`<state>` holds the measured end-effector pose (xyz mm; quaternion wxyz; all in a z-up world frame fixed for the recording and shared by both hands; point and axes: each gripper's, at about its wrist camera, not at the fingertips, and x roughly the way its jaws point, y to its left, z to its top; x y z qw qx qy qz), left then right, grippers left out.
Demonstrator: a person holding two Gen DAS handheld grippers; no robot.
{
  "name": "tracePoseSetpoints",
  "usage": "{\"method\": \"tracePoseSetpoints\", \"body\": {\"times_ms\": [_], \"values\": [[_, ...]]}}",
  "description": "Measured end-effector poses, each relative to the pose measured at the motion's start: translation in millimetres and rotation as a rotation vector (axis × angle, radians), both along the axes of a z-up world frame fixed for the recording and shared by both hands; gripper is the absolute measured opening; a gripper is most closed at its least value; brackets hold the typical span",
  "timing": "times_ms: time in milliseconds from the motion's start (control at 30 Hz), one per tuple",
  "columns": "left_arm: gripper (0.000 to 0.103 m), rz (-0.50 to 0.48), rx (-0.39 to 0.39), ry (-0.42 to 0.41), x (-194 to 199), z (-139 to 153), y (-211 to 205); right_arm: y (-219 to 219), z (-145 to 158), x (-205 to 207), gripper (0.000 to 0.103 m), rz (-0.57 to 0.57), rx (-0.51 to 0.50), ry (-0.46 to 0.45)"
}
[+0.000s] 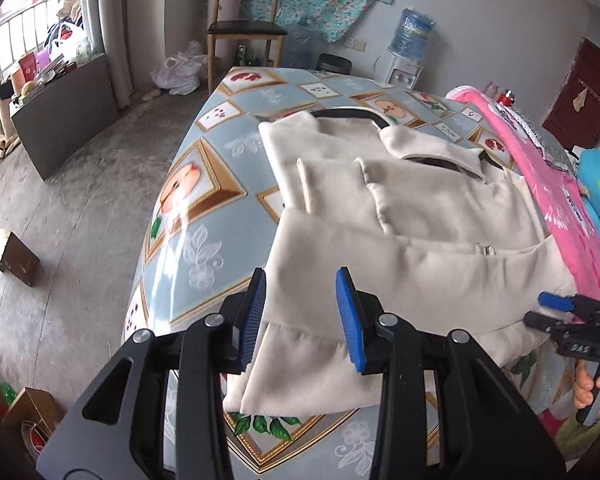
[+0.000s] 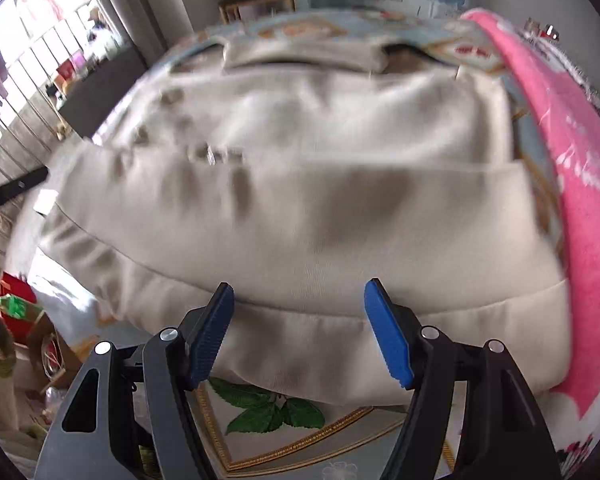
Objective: Fold large clothes
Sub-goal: 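Move both open tools back to the folded hem edge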
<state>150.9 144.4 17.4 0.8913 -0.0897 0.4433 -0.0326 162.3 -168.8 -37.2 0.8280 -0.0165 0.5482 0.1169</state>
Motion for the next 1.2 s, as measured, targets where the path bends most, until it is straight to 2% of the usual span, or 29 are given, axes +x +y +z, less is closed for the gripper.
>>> {"method": "tracePoseSetpoints", "body": {"times_ms": [33,100,167,300,467,600,733,867,967,1200], "values": [[0.035,0.004,-0.003,0.000,0.2,-3.6,1.7,1.8,0.9,-2.2,0.068,0.002,-0.010,-0.034],[0.035,0.008,-0.001,-0.004,1.8,-7.3,4.9,3.3,0.8,-2.0,0.068,0.007,-0.024,-0.027],[0.035,-0.004,-0.025,-0.010,10.0,-10.9,7.8,-0.8,0.7,-0.1,0.068,-0.009,0.003,-0.015],[0.035,-0.010,-0.087,0.053,40.5,-25.6,19.6,-5.7,1.9,2.9,0.068,-0.029,0.042,0.005],[0.035,-0.041,-0.260,0.138,76.0,-45.3,36.1,-2.8,2.4,3.9,0.068,-0.034,0.035,0.006],[0.035,-0.056,-0.377,0.173,93.3,-60.4,46.7,-2.3,1.9,5.7,0.068,-0.037,0.035,0.008],[0.033,-0.133,-0.493,0.150,91.9,-57.4,48.9,-1.3,1.4,8.1,0.068,-0.036,0.032,0.014],[0.033,-0.219,-0.549,0.073,80.5,-40.9,47.6,-0.1,0.8,8.9,0.068,-0.033,0.023,0.019],[0.034,-0.288,-0.542,0.046,73.2,-32.9,40.6,0.1,0.6,9.4,0.069,-0.037,0.023,0.019],[0.034,-0.291,-0.274,0.112,78.1,-45.1,14.2,2.3,-0.6,10.5,0.069,-0.041,0.016,0.017]]}}
